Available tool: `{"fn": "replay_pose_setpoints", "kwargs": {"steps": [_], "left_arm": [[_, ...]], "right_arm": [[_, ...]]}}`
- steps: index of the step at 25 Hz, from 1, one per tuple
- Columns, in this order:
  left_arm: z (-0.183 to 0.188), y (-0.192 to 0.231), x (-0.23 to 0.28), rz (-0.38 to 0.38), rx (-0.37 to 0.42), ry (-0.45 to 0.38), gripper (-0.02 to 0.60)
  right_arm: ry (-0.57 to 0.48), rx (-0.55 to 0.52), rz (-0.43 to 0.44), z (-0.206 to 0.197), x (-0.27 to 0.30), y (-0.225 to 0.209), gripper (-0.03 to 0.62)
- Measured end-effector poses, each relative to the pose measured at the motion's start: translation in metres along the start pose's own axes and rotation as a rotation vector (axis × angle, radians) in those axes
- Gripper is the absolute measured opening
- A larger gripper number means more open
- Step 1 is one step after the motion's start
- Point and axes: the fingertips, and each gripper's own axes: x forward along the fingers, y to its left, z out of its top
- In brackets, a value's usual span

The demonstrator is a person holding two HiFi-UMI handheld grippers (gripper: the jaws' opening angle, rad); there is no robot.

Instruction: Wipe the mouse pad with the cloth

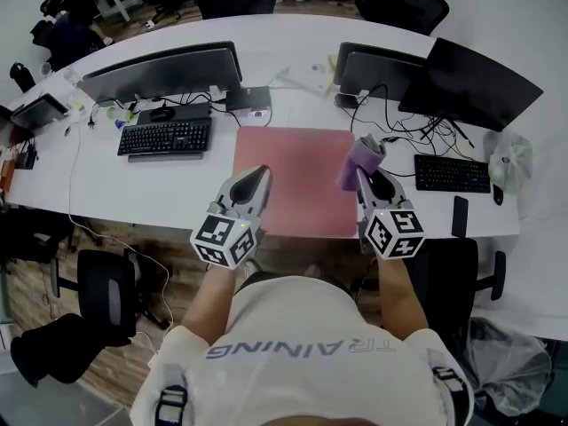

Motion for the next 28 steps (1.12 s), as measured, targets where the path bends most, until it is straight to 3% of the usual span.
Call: {"fn": "replay_pose_setpoints", "kwargs": {"steps": [7, 11, 28], "left_arm": [[0.019, 0.037, -0.039, 0.073, 0.001, -0.042, 0.038], [0.026, 0.051, -0.057, 0.104, 0.001, -0.061, 0.038], [0.038, 0.069, -0.073, 0.102, -0.012, -0.098, 0.038]], "right_arm": [[-0.099, -0.07, 0.105, 0.047, 0.008, 0.067, 0.089], [-0.126, -0.11, 0.125, 0.058, 0.011, 0.09, 0.089], [-0.102, -0.126, 0.131, 0.053, 0.025, 0.116, 0.089]]}}
